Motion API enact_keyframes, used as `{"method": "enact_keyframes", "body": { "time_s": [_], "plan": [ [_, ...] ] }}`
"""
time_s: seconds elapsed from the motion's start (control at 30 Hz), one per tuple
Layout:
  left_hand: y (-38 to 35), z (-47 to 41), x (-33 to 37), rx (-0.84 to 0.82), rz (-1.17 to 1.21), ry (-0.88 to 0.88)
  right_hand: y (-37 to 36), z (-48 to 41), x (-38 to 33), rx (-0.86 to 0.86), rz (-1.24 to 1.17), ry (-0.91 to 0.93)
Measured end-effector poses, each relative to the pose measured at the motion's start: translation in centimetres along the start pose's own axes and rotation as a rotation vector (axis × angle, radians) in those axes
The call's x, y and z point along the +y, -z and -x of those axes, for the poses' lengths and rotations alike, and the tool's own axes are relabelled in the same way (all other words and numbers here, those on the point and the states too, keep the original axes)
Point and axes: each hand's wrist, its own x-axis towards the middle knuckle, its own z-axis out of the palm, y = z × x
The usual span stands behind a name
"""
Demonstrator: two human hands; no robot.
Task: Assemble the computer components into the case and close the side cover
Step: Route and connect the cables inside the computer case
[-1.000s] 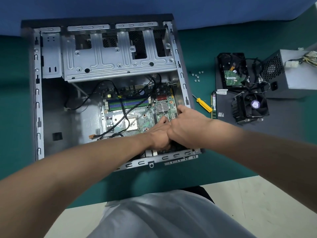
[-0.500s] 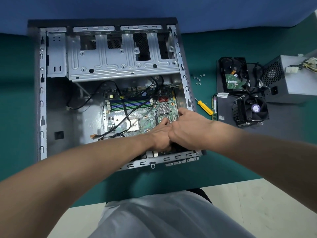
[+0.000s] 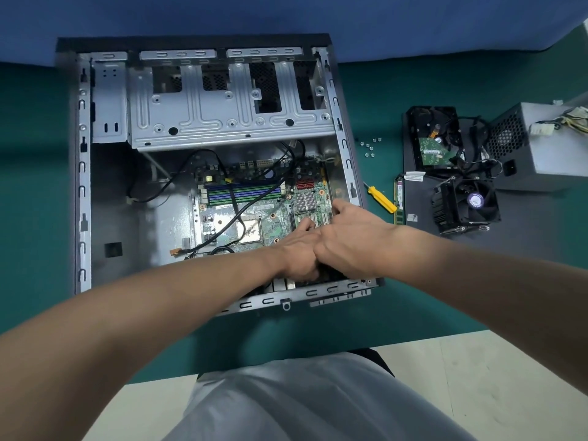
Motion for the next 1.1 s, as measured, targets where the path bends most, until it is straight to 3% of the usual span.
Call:
{"method": "enact_keyframes", "body": {
  "time_s": [0.23, 0.37, 0.57, 0.77, 1.1],
  "plan": [
    [0.1, 0.3, -0.1, 0.08, -0.002, -0.064, 0.1, -0.1, 0.1, -0.043, -0.022, -0.006],
    [-0.3, 0.0, -0.4, 0.043, -0.054, -0.029, 0.1, 0.1, 0.5, 0.005, -0.013, 0.003],
    [-0.2, -0.2, -1.0, -0.011, 0.077, 0.056, -0.1, -0.2, 0.0, -0.073, 0.011, 0.013],
    [0.2, -0.3, -1.0, -0.013, 0.082, -0.031, 0.0, -0.1, 0.7, -0.022, -0.029, 0.02],
    [0.5, -0.4, -0.8, -0.039, 0.099, 0.013, -0.3, -0.5, 0.3, -0.05, -0.015, 0.009]
  ]
}}
